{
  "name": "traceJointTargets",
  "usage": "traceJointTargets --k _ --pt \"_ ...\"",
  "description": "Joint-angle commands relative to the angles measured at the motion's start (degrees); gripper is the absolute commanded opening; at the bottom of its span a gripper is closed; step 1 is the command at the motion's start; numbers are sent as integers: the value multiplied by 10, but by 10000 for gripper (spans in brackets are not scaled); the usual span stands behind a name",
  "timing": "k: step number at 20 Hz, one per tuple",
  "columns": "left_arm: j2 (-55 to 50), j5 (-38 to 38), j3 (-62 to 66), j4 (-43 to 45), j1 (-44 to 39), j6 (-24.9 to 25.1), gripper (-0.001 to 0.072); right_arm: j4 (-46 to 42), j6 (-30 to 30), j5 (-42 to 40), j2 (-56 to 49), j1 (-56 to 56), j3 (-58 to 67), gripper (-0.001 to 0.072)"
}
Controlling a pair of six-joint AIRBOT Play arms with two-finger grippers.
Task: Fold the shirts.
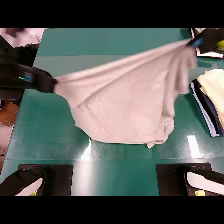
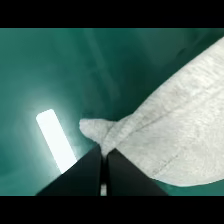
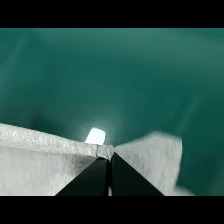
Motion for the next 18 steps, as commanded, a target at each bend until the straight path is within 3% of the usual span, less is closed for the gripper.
traceJointTargets --k 1,4,7,8,9,10,12,15,18 --pt "-75 196 -118 73 1 -28 22 -52 17 -83 -109 45 -52 13" --pt "-172 273 -98 74 1 -40 22 -47 17 -161 -175 50 -46 15" --pt "-243 287 -61 70 9 -76 23 -47 17 -171 -215 49 -14 31" --pt "-255 286 -51 62 20 -90 24 -47 17 -165 -221 46 -4 191" --pt "-261 283 -42 52 36 -100 222 -47 18 -155 -223 40 4 407" --pt "-261 278 -37 40 54 -108 421 -46 18 -139 -222 35 13 416" --pt "-260 221 -20 30 93 -105 434 -46 17 -70 -222 21 38 408" --pt "-252 104 -16 -7 160 -14 435 -13 -7 37 -197 -3 30 405" --pt "-252 -4 -17 -130 234 92 435 56 -18 46 -133 -39 -62 405"
